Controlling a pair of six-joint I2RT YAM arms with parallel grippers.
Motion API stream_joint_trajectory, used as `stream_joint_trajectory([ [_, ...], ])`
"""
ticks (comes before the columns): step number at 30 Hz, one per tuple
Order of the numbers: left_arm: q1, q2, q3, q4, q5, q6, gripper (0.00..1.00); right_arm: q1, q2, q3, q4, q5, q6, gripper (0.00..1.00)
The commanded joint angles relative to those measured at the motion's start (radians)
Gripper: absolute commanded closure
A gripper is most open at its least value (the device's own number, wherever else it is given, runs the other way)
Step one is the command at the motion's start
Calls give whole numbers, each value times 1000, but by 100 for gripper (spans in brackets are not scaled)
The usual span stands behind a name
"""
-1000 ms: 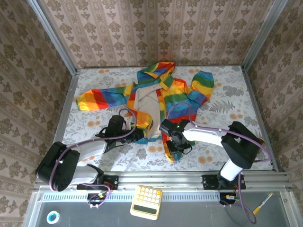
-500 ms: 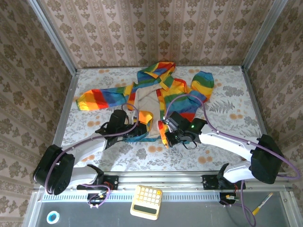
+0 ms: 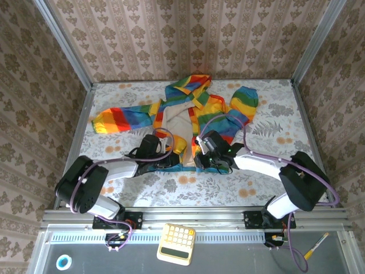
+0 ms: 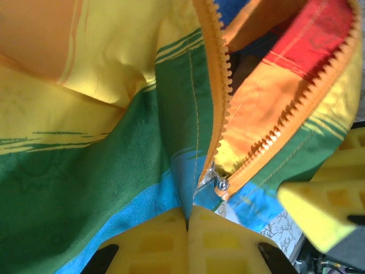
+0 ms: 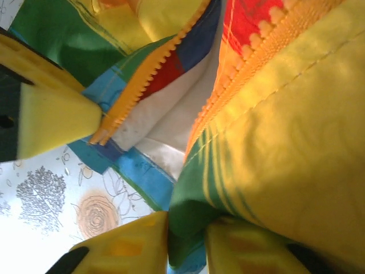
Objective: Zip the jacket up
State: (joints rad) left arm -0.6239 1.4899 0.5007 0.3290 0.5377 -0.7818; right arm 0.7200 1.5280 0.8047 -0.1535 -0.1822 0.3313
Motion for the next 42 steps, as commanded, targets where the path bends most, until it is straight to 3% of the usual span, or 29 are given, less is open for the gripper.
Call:
stream_joint_trajectory([
  [1, -15, 38, -2, 79, 2, -26, 100, 3, 28, -15, 78, -80, 22, 69],
  [11, -28, 88, -7, 121, -2, -43, 100, -4, 92, 65, 15, -2, 27, 50],
  [22, -49, 100, -7, 125, -11, -57, 100, 36, 147, 144, -12, 67, 108, 43],
  [24, -54, 82, -18, 122, -21, -63, 100, 39, 172, 164, -39, 103, 125, 48],
  [28, -56, 32, -44, 100, -55, -56, 100, 39, 181, 180, -110, 186, 120, 81],
  [32, -50, -10, -49, 56, -62, -23, 100, 30, 110, 138, -109, 204, 33, 100],
  [42, -22, -202, -19, -51, -75, 119, 100, -78, -85, 82, -100, -17, -179, 100],
])
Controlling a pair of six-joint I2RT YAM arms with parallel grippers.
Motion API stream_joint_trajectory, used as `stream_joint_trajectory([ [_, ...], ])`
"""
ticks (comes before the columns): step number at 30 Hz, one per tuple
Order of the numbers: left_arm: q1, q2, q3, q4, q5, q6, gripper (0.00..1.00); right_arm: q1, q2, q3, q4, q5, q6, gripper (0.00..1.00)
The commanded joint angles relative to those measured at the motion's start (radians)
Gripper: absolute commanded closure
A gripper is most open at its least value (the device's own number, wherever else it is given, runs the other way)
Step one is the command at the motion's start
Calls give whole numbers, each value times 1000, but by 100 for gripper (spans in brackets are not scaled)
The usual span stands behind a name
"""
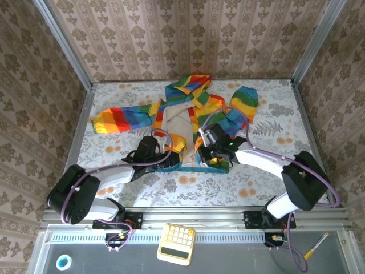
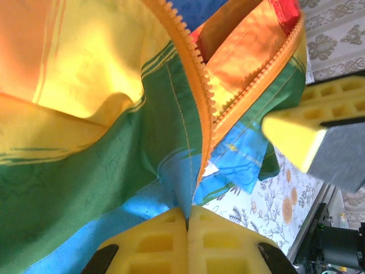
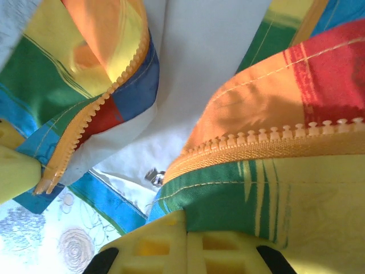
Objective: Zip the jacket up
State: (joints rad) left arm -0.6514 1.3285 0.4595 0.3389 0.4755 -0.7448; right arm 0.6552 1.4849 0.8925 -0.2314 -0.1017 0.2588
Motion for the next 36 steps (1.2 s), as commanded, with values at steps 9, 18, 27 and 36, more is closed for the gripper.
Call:
stream_joint_trajectory([
  [9, 2, -103, 20, -48, -28, 133, 100, -48, 3, -1, -15, -319, -215, 100],
  [18, -91, 90, 32, 93, -60, 84, 100, -46, 104, 8, 44, -336, -130, 91],
  [27, -96, 168, -1, 173, -94, 43, 100, 24, 136, -30, 131, -124, 79, 48],
  [36, -43, 144, -40, 198, -42, 10, 100, 92, 197, -2, 168, 54, 137, 78],
])
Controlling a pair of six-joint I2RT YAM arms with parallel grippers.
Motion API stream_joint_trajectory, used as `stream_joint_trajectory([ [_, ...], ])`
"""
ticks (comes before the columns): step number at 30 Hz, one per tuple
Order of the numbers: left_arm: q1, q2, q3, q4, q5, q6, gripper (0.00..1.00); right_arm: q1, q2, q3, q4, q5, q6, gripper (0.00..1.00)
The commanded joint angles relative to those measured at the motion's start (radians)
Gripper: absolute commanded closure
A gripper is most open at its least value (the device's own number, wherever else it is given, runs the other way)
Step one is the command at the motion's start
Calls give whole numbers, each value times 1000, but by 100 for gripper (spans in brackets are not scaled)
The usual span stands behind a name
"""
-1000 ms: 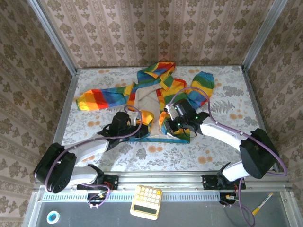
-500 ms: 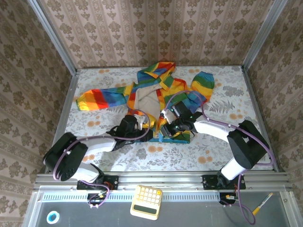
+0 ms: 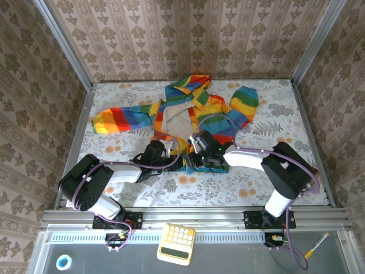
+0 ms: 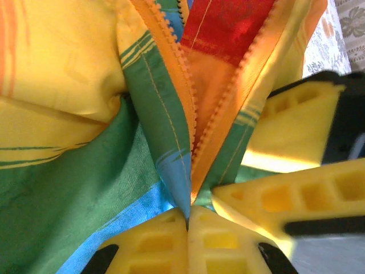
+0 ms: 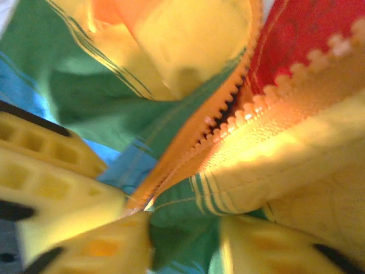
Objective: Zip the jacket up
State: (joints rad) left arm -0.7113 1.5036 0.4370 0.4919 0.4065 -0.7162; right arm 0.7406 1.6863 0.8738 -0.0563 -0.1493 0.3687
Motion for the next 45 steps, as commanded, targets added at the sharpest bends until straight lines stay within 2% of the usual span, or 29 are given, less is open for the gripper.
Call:
stream_joint_trajectory([
  [1, 26, -51, -23, 38, 28, -17, 100, 6, -30, 3, -11, 113, 15, 85],
  [4, 48, -131, -46, 10, 20, -5, 100, 2, -123, -31, -31, 119, -49, 99],
  [13, 73, -316, -50, -101, 12, 98, 100, -30, -256, -28, -126, -47, -204, 100],
  [19, 65, -290, -29, -67, 26, 112, 100, -50, -247, -37, -126, -205, -267, 100],
  [24, -5, -192, -2, -35, 2, 112, 100, -54, -197, -41, -122, -184, -269, 100],
  [30, -56, -68, -18, 74, -32, 63, 100, -55, -146, -52, -57, -139, -184, 84],
  [34, -73, 6, -21, 128, -37, 39, 100, -55, -99, -60, -14, -120, -108, 68],
  [38, -77, 55, -34, 184, -38, 14, 100, -54, -61, -65, 15, -94, -45, 61],
  [45, -76, 64, -55, 208, -44, 1, 100, -34, -50, -81, 73, -132, 11, 50],
])
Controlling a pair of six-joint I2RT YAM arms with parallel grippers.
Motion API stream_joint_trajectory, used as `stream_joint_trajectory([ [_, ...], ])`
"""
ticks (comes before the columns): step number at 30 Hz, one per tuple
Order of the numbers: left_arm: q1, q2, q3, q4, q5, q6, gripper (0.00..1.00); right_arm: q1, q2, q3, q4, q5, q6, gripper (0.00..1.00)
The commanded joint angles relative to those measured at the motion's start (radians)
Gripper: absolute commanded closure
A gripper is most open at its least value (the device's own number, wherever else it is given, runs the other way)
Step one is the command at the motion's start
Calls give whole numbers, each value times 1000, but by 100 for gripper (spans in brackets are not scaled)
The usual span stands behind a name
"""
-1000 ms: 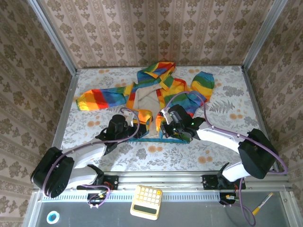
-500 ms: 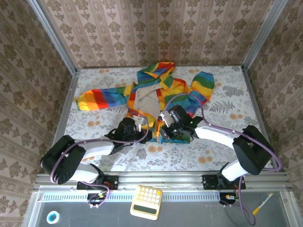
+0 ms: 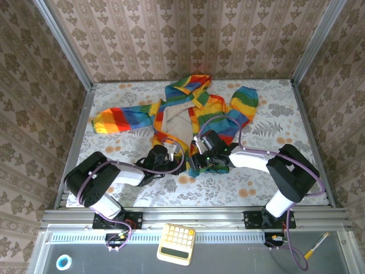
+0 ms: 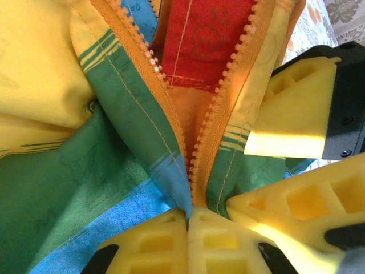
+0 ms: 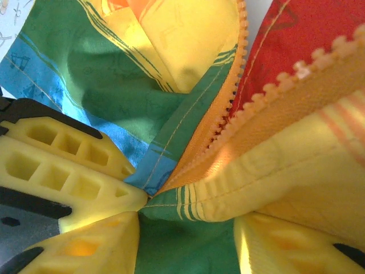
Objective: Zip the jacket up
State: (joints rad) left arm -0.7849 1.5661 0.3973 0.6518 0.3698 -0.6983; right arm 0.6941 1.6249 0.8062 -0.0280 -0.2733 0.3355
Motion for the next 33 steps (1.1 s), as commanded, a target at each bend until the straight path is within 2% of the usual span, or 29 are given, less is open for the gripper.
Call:
stream_joint_trajectory([
  [1, 1, -1, -18, 46, -9, -18, 100, 19, 10, -15, 46, -10, 51, 49],
  [10, 51, -47, -48, 51, 14, -23, 100, 56, 29, -50, 60, -5, 91, 51],
  [12, 65, -63, -55, 49, 22, -24, 100, 59, 24, -56, 59, -3, 88, 61],
  [14, 76, -81, -62, 40, 27, -21, 100, 60, 5, -58, 45, 16, 76, 77],
  [16, 82, -101, -64, 19, 27, -16, 100, 59, -24, -53, 12, 50, 56, 87],
  [21, 65, -122, -66, -23, 22, -7, 100, 49, -89, -29, -67, 74, 14, 97],
  [27, -8, -101, -54, -22, -23, -21, 100, 43, -125, -30, -77, 87, 37, 98],
  [33, -77, -14, -38, 57, -64, -72, 100, 34, -116, -20, -82, 168, 113, 96],
])
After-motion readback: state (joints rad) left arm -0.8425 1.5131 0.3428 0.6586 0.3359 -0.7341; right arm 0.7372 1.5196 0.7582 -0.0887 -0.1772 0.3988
